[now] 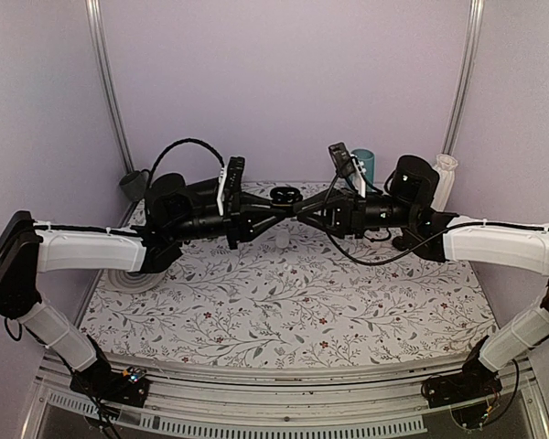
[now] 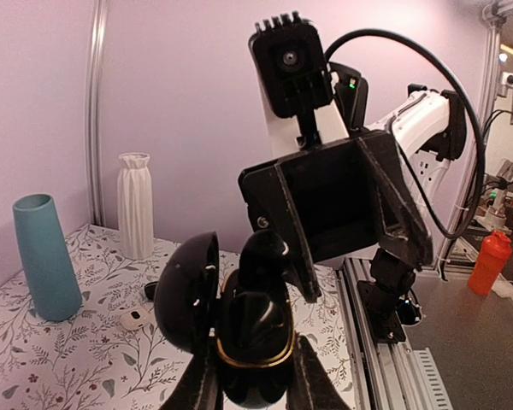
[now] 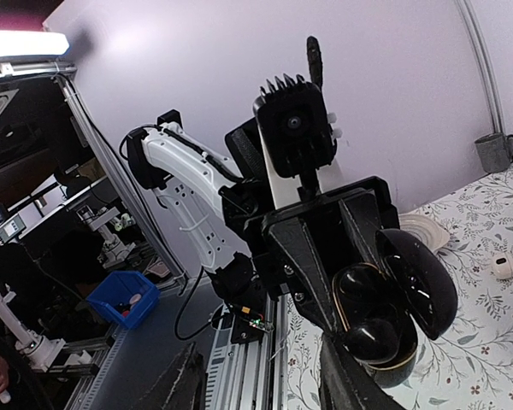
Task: Insert the wireless bluetooth earbuds into the charging case
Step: Adjust the right earbud in the right side groove of the charging case.
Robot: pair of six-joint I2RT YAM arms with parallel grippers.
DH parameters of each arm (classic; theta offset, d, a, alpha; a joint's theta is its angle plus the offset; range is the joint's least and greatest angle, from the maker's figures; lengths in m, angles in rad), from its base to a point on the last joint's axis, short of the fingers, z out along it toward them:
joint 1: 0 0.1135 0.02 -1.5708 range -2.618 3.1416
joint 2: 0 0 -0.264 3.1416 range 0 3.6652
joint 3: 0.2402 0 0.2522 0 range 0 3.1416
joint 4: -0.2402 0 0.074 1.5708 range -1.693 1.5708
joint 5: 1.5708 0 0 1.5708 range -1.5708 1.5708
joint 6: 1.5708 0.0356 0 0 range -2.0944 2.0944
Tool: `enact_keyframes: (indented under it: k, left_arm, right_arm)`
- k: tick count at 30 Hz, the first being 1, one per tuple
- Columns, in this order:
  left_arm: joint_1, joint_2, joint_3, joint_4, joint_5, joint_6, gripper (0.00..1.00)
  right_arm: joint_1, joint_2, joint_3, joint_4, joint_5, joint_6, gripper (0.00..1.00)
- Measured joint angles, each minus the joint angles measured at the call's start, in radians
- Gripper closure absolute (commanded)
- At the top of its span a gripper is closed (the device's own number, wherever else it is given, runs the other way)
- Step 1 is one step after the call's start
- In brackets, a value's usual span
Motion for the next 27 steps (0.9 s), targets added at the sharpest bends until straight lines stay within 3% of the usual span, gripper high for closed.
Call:
enact_keyframes:
  k: [27]
  left_arm:
    - [-0.018, 0.001, 0.004, -0.067, -0.026, 0.072, 1.00]
  right_arm:
    - [0.006, 0.045, 0.136, -0.132, -0.001, 0.018, 0.55]
